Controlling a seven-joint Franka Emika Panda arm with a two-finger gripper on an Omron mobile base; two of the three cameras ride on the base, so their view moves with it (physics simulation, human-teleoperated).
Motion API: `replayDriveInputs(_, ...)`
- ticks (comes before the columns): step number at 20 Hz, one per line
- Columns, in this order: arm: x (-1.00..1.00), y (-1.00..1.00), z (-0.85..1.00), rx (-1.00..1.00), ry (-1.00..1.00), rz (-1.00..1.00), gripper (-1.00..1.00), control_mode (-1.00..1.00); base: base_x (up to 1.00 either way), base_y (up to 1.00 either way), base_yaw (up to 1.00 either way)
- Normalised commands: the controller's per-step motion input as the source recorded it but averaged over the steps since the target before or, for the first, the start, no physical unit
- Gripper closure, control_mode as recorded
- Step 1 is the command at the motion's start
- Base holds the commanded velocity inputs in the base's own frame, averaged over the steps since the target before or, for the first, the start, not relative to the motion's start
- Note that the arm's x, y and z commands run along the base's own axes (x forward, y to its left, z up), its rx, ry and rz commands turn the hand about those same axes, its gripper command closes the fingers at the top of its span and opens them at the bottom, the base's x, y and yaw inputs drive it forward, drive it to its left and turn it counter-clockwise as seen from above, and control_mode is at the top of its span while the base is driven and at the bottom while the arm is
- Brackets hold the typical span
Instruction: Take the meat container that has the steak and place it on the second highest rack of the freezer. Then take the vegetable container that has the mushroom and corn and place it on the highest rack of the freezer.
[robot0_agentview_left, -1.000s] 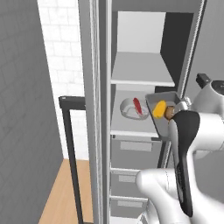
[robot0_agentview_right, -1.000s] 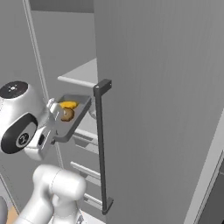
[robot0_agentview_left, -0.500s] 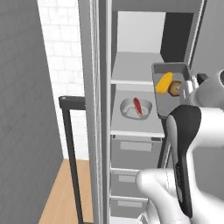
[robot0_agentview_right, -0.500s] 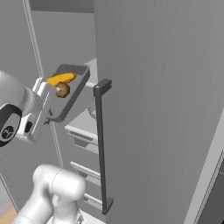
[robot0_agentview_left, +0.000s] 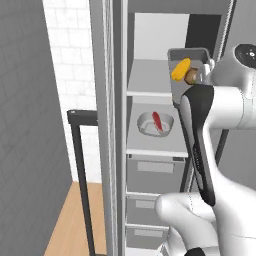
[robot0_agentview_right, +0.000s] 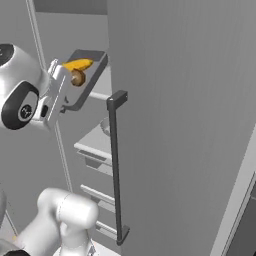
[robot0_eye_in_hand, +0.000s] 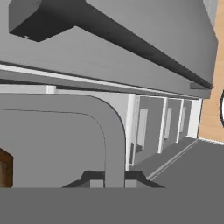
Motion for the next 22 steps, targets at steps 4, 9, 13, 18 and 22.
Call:
replayDriveInputs(4, 0.56, -0.02, 0.42, 0.0, 0.01, -0.05, 1.0, -1.0, 0.0, 0.0, 0.0)
replayDriveInputs(9, 0.56, -0.2, -0.17, 0.0, 0.0, -0.01, 1.0, -1.0, 0.0, 0.0, 0.0)
replayDriveInputs(13, 0.69, -0.26, -0.28, 0.0, 0.0, 0.0, 1.0, -1.0, 0.0, 0.0, 0.0)
replayDriveInputs(18, 0.63, -0.07, -0.34, -0.01, 0.0, 0.0, 1.0, -1.0, 0.0, 0.0, 0.0)
replayDriveInputs(22, 0.57, 0.0, -0.31, -0.02, 0.0, 0.0, 1.0, -1.0, 0.0, 0.0, 0.0)
